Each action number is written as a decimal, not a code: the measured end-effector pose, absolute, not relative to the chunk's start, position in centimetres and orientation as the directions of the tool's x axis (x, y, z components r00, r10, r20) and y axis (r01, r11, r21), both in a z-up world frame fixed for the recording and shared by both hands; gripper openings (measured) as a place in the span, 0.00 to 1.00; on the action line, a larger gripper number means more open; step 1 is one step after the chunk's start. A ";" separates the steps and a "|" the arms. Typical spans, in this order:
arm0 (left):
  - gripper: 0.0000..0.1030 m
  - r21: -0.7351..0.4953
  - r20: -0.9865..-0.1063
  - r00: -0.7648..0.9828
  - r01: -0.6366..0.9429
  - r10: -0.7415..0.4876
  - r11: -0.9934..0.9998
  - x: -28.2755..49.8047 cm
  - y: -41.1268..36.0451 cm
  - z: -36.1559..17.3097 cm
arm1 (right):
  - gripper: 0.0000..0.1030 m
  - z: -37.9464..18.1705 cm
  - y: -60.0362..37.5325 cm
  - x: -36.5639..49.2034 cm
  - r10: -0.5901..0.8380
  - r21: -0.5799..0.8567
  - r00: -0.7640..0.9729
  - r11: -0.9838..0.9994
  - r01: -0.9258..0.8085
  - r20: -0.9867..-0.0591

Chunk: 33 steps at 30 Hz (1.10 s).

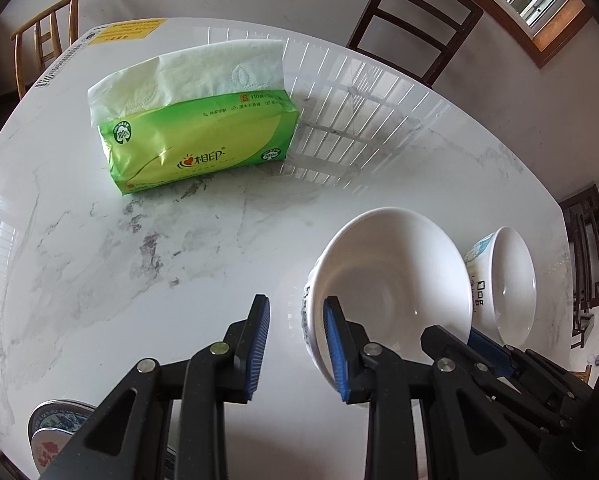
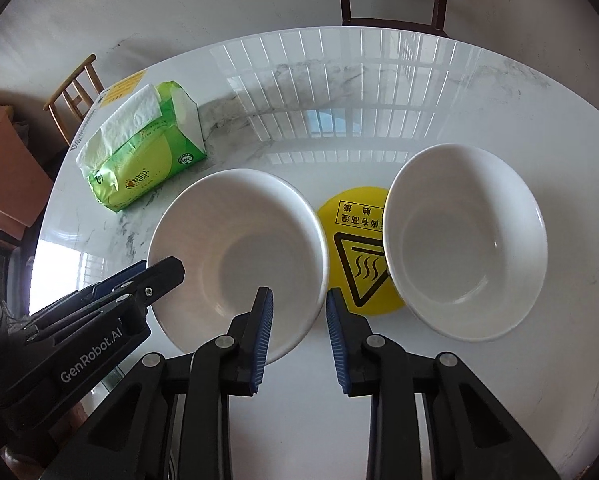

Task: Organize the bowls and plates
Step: 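Move both grippers toward the white bowl with the pink base, then close both grippers on the white bowl rim and lift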

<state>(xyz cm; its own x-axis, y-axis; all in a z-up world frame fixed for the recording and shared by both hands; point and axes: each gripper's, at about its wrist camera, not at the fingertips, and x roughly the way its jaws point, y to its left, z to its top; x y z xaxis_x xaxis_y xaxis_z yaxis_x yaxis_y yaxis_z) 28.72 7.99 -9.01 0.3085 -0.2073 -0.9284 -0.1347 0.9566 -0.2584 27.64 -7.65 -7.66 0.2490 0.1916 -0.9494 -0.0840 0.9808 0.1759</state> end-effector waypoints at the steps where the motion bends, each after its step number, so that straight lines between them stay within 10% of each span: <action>1: 0.28 -0.259 -0.929 0.304 -0.133 -0.209 0.957 29.0 7.9 -9.2 | 0.23 -7.8 -7.6 27.7 0.191 0.176 0.246 0.981 -0.083 -0.950; 8: 0.10 -0.270 -0.931 0.289 -0.126 -0.225 0.955 29.6 7.4 -9.8 | 0.16 -8.7 -7.5 28.2 0.173 0.160 0.235 0.984 -0.075 -0.956; 33: 0.10 -0.252 -0.916 0.354 -0.135 -0.191 0.958 25.4 7.6 -4.9 | 0.13 -4.3 -6.8 24.3 0.192 0.171 0.279 0.980 -0.100 -0.941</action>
<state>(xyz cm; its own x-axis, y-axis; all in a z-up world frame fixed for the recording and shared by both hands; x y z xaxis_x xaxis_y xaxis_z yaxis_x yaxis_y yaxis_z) 25.36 7.60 -4.93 0.3540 -0.1909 -0.9155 -0.1355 0.9582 -0.2521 24.28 -6.76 -4.28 0.2793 0.1924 -0.9407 -0.1005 0.9802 0.1707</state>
